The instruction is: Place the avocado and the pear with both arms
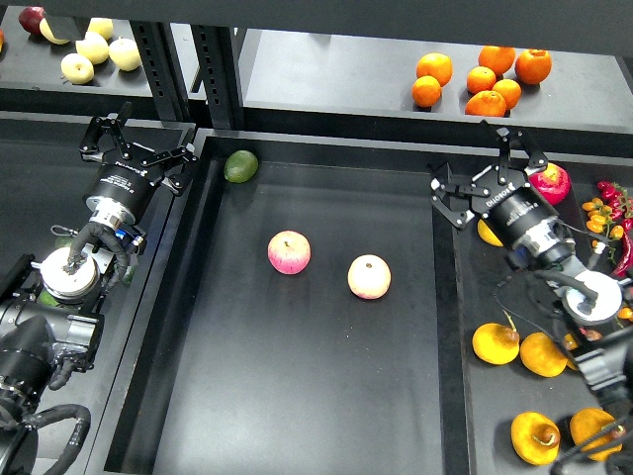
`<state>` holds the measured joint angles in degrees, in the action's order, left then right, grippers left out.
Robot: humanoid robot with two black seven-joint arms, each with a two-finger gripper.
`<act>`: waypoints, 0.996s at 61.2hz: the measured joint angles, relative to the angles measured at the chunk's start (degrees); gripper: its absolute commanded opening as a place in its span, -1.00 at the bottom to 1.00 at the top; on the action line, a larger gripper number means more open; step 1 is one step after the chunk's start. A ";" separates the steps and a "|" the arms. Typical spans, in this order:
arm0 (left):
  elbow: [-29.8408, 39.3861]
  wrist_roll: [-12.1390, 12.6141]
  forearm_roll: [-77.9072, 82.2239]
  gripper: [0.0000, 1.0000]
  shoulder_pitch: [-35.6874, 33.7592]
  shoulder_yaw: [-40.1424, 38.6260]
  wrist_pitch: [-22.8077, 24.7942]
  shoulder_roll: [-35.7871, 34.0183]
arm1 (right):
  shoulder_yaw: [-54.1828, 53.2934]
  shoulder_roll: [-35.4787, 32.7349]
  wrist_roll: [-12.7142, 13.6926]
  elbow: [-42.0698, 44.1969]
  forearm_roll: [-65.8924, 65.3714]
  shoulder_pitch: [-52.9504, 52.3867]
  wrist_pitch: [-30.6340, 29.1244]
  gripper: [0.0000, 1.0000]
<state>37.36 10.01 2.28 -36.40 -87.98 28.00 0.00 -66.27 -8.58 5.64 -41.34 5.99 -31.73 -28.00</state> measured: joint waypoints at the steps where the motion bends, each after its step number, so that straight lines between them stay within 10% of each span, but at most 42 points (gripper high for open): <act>1: 0.00 0.00 0.00 0.99 0.00 -0.05 0.00 0.00 | -0.37 0.64 -0.48 0.48 -0.19 -0.14 0.00 0.98; 61: 0.35 -0.53 -2.11 0.99 0.02 -0.55 0.00 0.00 | -17.30 8.58 -3.08 17.68 -13.81 -7.45 0.00 0.98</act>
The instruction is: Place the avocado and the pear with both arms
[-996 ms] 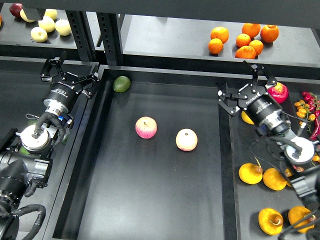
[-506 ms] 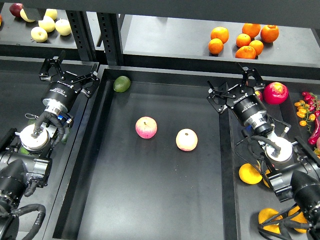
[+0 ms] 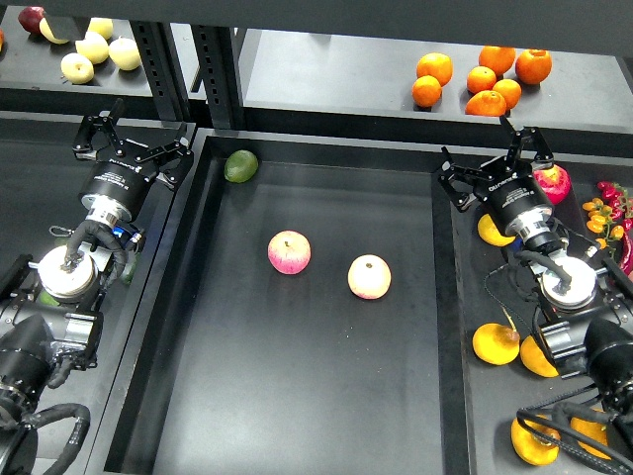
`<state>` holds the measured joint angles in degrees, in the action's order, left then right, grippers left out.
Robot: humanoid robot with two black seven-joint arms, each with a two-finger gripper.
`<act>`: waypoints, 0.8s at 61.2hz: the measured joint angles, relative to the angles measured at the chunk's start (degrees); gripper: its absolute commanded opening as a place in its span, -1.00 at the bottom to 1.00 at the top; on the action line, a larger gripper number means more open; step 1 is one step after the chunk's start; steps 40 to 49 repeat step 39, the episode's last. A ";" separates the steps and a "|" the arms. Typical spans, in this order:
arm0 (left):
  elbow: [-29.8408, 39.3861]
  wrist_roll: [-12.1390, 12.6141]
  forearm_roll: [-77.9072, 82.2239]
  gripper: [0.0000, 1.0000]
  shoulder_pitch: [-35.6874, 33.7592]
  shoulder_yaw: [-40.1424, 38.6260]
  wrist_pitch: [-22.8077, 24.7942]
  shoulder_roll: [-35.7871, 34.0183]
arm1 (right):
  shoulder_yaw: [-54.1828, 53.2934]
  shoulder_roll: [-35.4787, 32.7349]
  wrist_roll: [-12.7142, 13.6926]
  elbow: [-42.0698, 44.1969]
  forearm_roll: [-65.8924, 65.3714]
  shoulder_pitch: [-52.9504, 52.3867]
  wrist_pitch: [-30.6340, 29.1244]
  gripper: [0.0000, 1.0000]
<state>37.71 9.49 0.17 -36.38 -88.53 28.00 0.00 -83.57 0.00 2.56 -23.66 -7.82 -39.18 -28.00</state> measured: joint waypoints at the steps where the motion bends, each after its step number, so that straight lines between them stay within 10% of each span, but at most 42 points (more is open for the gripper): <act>1: 0.00 0.00 0.00 0.99 0.00 0.00 0.00 0.00 | -0.02 0.00 0.00 0.02 0.00 -0.02 0.00 0.98; 49: -0.09 0.00 0.00 0.99 0.08 0.10 0.00 0.00 | -0.01 0.00 0.06 0.45 0.00 -0.70 0.00 0.98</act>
